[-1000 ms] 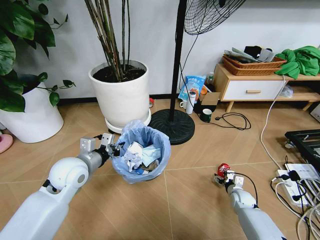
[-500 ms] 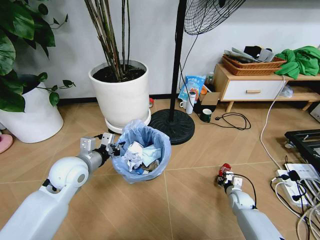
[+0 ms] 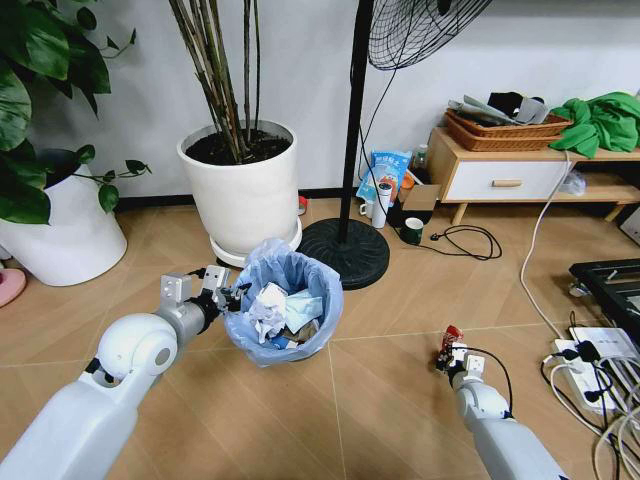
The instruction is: Pick up the trash bin and place the garbage on the floor into it.
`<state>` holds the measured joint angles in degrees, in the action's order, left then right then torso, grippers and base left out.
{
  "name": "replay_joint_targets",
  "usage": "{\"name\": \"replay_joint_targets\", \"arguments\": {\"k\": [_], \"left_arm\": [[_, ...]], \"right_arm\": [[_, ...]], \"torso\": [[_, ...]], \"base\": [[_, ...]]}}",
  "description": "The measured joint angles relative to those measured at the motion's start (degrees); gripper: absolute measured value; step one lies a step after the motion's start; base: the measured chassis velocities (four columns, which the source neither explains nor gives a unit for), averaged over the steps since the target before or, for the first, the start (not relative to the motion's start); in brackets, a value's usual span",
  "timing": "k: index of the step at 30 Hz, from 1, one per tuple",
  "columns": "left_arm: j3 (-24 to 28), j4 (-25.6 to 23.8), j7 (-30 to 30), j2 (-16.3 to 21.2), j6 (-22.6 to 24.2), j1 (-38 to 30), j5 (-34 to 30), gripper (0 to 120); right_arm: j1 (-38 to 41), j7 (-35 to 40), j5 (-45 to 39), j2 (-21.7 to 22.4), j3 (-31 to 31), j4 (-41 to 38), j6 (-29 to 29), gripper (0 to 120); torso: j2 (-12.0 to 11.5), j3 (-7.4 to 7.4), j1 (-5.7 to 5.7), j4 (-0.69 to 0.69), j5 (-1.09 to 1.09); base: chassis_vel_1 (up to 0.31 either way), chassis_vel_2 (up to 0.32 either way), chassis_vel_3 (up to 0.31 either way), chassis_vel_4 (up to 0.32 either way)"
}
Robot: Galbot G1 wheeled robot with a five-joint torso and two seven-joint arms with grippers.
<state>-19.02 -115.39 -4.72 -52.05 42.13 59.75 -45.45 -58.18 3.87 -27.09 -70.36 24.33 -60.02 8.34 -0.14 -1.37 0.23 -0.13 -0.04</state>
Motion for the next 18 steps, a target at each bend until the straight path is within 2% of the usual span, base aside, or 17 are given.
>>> {"name": "replay_joint_targets", "arguments": {"k": [3,7,8,10,11,12,13,16,17,18], "left_arm": [[-0.10,-0.08,-0.05,0.14,0.00,0.12,0.00,0],[-0.23,-0.17,-0.17,0.24,0.00,0.31,0.00,0],[-0.25,-0.21,-0.26,0.26,0.00,0.37,-0.02,0],[-0.25,-0.22,-0.33,0.25,0.00,0.44,-0.03,0],[-0.25,-0.23,-0.34,0.23,0.00,0.44,-0.03,0],[-0.24,-0.23,-0.37,0.19,0.00,0.44,-0.04,0],[-0.24,-0.23,-0.37,0.19,0.00,0.44,-0.04,0],[-0.08,-0.11,-0.38,0.14,0.00,0.35,-0.06,0],[-0.08,-0.11,-0.38,0.14,0.00,0.35,-0.06,0],[-0.02,-0.03,-0.39,0.14,0.00,0.28,-0.06,0]], "right_arm": [[-1.44,0.23,-0.12,1.52,1.24,-7.88,0.10,0],[-1.68,0.11,-0.24,3.23,1.42,-12.67,-0.24,0],[-1.82,-0.26,-1.33,5.54,1.42,-17.20,0.09,0],[-1.83,-1.06,-3.43,9.03,1.10,-23.11,1.00,0],[-1.85,-1.20,-4.43,10.22,0.82,-25.51,1.54,0],[-1.86,-1.45,-6.31,11.94,0.25,-29.82,2.58,0],[-1.86,-1.45,-6.31,11.94,0.25,-29.82,2.58,0],[-1.08,-1.97,-11.70,15.17,-1.67,-39.77,4.81,0],[-1.08,-1.97,-11.70,15.17,-1.67,-39.77,4.81,0],[-0.38,-2.22,-14.29,16.23,-2.83,-43.10,5.68,0]], "torso": [[0.00,0.00,0.00,0.00,0.00],[0.00,0.00,0.00,0.01,-0.02],[0.00,0.00,0.00,0.00,0.05],[0.00,0.00,0.00,0.00,-0.11],[0.00,0.00,0.00,0.00,-0.08],[0.00,0.00,0.00,-0.01,0.07],[0.00,0.00,0.00,-0.01,0.07],[0.00,0.00,0.00,-0.01,-0.09],[0.00,0.00,0.00,-0.01,-0.09],[0.00,0.00,0.00,0.00,-0.01]], "base": [[0.000,0.000,0.000,0.000],[0.000,0.000,0.000,0.000],[0.000,0.000,0.000,0.000],[0.000,0.000,0.000,0.000],[0.000,0.000,0.000,0.000],[0.000,0.000,0.000,0.000],[0.000,0.000,0.000,0.000],[0.000,0.000,0.000,0.000],[0.000,0.000,0.000,0.000],[0.000,0.000,0.000,0.000]]}}
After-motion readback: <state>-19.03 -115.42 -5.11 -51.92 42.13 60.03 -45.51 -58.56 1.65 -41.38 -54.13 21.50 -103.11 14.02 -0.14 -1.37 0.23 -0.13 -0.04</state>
